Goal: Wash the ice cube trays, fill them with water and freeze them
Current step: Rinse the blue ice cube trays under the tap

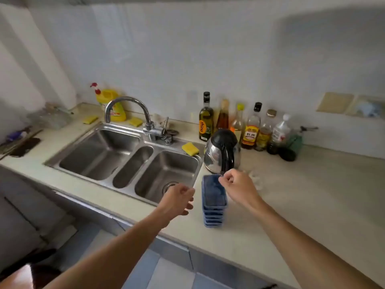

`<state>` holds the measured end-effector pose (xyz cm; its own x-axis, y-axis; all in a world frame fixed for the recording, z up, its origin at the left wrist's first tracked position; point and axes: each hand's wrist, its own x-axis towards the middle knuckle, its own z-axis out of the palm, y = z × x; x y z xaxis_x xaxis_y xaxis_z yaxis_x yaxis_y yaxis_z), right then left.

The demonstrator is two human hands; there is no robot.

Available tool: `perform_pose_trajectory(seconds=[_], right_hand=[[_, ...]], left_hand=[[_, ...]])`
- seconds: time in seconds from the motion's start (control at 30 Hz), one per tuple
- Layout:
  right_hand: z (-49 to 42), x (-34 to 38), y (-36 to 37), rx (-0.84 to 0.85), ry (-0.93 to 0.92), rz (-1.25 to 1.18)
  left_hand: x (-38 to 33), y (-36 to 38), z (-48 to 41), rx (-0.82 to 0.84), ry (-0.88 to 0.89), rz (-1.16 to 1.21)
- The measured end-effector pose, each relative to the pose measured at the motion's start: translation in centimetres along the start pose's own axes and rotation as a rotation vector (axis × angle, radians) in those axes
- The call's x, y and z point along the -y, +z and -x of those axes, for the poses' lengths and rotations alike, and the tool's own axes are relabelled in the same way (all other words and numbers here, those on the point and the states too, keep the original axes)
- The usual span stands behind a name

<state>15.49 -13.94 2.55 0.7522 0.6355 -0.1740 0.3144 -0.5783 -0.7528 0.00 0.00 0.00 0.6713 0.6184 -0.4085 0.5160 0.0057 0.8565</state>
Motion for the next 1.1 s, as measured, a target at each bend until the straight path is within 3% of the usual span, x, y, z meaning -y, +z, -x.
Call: perform_pose_trajectory(seconds=[0.2, 0.47, 0.63, 0.83, 0.97, 1.1], right_hand=[[-0.2, -1.0, 0.8, 0.135, 0.136, 0.039], [-2.1, 3.0, 2.9, 0.125, -0.006, 0.064], [-5.1, 9.8, 9.4, 0.21, -0.081, 0.045], [-9.6, 18.5, 22.5, 0.25, -0.142, -0.025], [-12.3, 24.6, 30.6, 0.304, -0.124, -0.148], [-15.8, 27.1, 34.1, 0.295, -0.069, -0.176]], left_hand=[[-1.0, 2.8, -1.1, 0.096, -0.089, -0.016], [-0.4, -0.5, -2.9, 0.012, -0.04, 0.05], [1.1, -9.4, -4.1, -0.051, -0.075, 0.223], [4.5, -24.2, -7.1, -0.083, -0.166, 0.411], [6.8, -33.2, -11.3, -0.193, -0.203, 0.412], [8.3, -39.2, -16.4, -0.214, -0.19, 0.374]])
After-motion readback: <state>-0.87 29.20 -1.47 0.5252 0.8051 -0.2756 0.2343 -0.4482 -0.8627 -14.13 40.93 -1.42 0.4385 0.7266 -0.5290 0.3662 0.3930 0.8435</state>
